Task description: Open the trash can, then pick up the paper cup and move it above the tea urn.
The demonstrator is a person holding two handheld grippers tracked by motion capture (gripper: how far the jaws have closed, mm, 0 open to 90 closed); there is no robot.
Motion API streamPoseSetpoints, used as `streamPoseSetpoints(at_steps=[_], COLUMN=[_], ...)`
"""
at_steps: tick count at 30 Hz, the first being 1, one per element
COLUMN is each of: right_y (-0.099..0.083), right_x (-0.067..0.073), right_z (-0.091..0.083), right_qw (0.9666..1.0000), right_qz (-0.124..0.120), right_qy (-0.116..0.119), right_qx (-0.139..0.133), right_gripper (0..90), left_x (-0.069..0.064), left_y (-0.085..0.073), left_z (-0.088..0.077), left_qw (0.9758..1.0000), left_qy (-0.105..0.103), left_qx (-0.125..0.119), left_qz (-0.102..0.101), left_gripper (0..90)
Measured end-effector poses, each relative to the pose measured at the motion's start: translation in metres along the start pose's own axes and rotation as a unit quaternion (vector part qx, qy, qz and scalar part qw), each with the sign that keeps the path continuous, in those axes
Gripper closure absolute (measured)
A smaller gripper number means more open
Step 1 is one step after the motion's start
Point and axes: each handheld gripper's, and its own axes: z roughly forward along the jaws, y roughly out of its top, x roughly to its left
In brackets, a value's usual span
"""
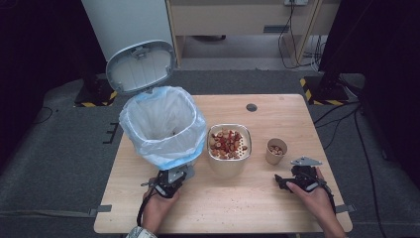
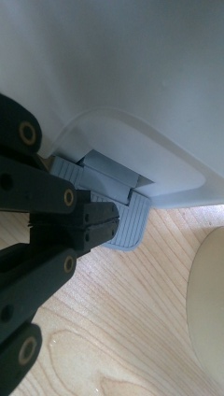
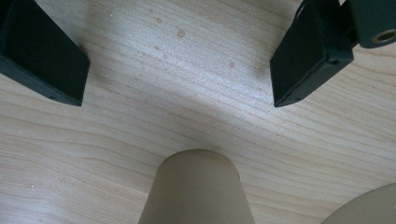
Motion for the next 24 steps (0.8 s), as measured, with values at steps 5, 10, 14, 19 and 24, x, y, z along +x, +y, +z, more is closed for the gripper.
streamPoseSetpoints(at_steps=[5, 10, 14, 19, 24], right_y=[0.002, 0.006, 0.01, 0.02, 0.031], right_x=[0.0, 0.004, 0.004, 0.002, 0.0], right_z=[-0.003, -0.006, -0.008, -0.013, -0.013], right_qw=[0.9998, 0.9993, 0.9987, 0.9975, 0.9972], right_qz=[-0.003, 0.014, 0.021, 0.035, 0.032], right_qy=[0.012, 0.02, 0.023, 0.019, 0.016], right_qx=[-0.014, -0.03, -0.04, -0.058, -0.066], right_gripper=[4.4, 6.4, 7.6, 9.8, 11.0], left_x=[0.0, 0.001, 0.0, 0.001, 0.0], left_y=[0.0, 0.001, 0.001, 0.0, 0.001], left_z=[0.0, 0.0, 0.0, 0.0, 0.0], left_qw=[1.0, 1.0, 1.0, 1.0, 1.0], left_qy=[-0.001, -0.002, -0.001, -0.002, -0.001], left_qx=[0.001, 0.002, 0.002, 0.003, 0.002], left_qz=[-0.001, -0.003, -0.002, -0.002, -0.001], left_gripper=[89.5, 89.5, 89.5, 89.5, 89.5])
